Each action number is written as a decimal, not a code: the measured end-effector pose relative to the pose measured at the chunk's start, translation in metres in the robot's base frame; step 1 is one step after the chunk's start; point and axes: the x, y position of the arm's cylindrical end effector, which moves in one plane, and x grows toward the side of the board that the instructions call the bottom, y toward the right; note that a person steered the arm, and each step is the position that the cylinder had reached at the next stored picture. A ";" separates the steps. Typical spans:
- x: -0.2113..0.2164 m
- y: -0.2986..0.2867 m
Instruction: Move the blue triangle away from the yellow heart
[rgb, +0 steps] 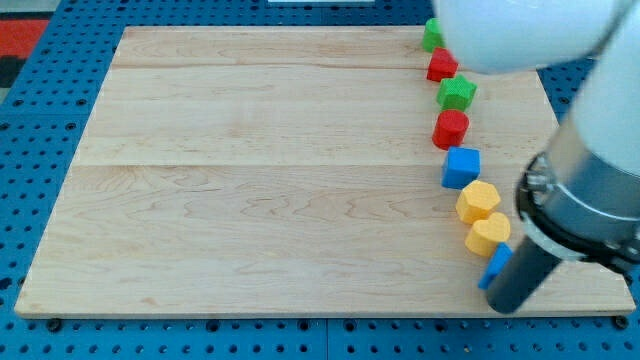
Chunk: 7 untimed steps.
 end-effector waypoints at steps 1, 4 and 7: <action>-0.004 -0.004; 0.007 0.042; -0.039 0.076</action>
